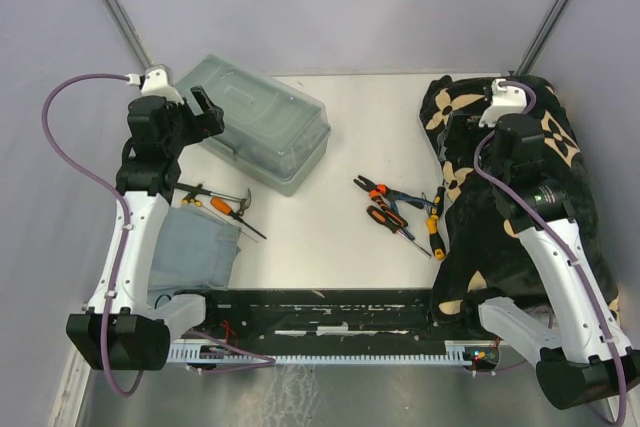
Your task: Pack the tool kit
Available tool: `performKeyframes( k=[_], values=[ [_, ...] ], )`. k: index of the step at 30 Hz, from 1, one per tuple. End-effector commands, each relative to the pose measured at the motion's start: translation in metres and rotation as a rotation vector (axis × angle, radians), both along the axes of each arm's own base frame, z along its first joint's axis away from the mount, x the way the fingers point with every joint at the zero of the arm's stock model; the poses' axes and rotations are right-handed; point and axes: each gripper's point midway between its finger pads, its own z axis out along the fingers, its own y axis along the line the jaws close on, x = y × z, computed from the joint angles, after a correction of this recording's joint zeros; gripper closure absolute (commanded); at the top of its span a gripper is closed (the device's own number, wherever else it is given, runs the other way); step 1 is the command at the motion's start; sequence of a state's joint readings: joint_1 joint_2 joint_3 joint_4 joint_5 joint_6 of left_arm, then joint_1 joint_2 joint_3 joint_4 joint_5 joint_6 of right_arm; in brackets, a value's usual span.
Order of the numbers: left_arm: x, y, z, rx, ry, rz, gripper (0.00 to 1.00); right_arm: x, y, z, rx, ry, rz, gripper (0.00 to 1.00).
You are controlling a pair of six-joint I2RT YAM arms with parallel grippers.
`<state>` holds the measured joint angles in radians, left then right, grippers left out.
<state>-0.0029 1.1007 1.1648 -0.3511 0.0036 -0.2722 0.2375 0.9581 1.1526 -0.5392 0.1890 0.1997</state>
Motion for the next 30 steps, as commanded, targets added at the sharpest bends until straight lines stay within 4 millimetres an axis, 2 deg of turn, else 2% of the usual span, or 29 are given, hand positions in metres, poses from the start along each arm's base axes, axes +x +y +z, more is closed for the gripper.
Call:
performKeyframes(
  k=[1,6,11,15,19,22,27,30],
  values=[
    [0.009,-0.025,0.001,-0.078,-0.001,-0.098,0.01,-0.016,0.036,-0.004,0.187,0.048,0.187,0.01],
    [0.020,-0.030,-0.001,-0.077,0.025,-0.126,0.01,-0.030,0.054,-0.009,0.284,0.120,0.289,0.01],
    [0.042,-0.008,0.000,-0.022,0.050,0.001,0.01,-0.041,0.067,-0.010,0.352,0.170,0.361,0.01],
    [0.063,-0.010,0.012,-0.023,0.033,-0.007,0.01,-0.046,0.074,-0.008,0.384,0.196,0.398,0.01],
    [0.083,-0.030,0.015,-0.062,0.017,-0.115,0.01,-0.049,0.078,-0.009,0.403,0.227,0.415,0.01],
    [0.091,-0.055,0.008,-0.110,0.043,-0.244,0.00,-0.051,0.080,-0.013,0.411,0.247,0.423,0.01],
    [0.096,-0.099,-0.018,-0.151,0.117,-0.426,0.02,-0.051,0.081,-0.025,0.423,0.301,0.419,0.01],
    [0.092,-0.111,-0.040,-0.152,0.186,-0.454,0.03,-0.050,0.082,-0.032,0.430,0.336,0.415,0.01]
  ],
)
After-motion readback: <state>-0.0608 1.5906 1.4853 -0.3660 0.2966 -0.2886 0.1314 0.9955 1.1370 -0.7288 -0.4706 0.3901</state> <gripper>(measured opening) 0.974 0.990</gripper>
